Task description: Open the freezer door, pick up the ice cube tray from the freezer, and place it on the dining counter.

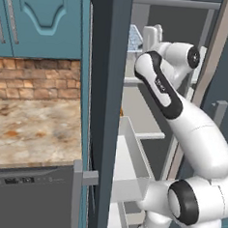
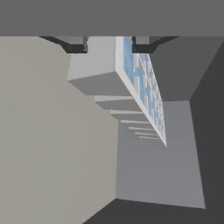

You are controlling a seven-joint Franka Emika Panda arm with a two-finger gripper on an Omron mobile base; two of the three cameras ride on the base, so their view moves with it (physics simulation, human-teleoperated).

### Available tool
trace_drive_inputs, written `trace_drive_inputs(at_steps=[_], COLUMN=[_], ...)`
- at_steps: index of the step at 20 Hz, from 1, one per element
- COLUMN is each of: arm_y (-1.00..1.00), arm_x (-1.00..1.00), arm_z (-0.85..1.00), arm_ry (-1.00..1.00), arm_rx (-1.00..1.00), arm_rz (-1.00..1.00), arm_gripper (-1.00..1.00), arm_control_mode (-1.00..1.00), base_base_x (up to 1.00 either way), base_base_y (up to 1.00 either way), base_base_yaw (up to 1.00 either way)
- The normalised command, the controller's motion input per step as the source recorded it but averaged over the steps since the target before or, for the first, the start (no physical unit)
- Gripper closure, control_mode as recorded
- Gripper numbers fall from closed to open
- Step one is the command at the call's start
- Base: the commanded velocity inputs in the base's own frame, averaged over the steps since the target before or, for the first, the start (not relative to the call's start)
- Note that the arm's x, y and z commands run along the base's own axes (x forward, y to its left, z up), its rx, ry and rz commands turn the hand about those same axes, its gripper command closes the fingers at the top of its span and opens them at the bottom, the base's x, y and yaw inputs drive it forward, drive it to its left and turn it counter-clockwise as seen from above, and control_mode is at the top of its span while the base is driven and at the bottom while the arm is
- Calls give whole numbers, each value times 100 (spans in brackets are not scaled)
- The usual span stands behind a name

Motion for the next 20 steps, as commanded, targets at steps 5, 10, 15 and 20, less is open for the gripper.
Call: trace_drive_inputs(at_steps=[5, 10, 15, 20], arm_y=[0, -16, -8, -12], arm_x=[-95, -100, -100, -100], arm_z=[17, 7, 2, 0], arm_ry=[11, 9, 11, 4], arm_rx=[0, 2, 2, 2], arm_rz=[0, 0, 0, 0], arm_gripper=[100, 100, 100, 100], arm_control_mode=[-100, -100, -100, -100], base_base_x=[0, 0, 0, 0], base_base_y=[0, 0, 0, 0], base_base_yaw=[0, 0, 0, 0])
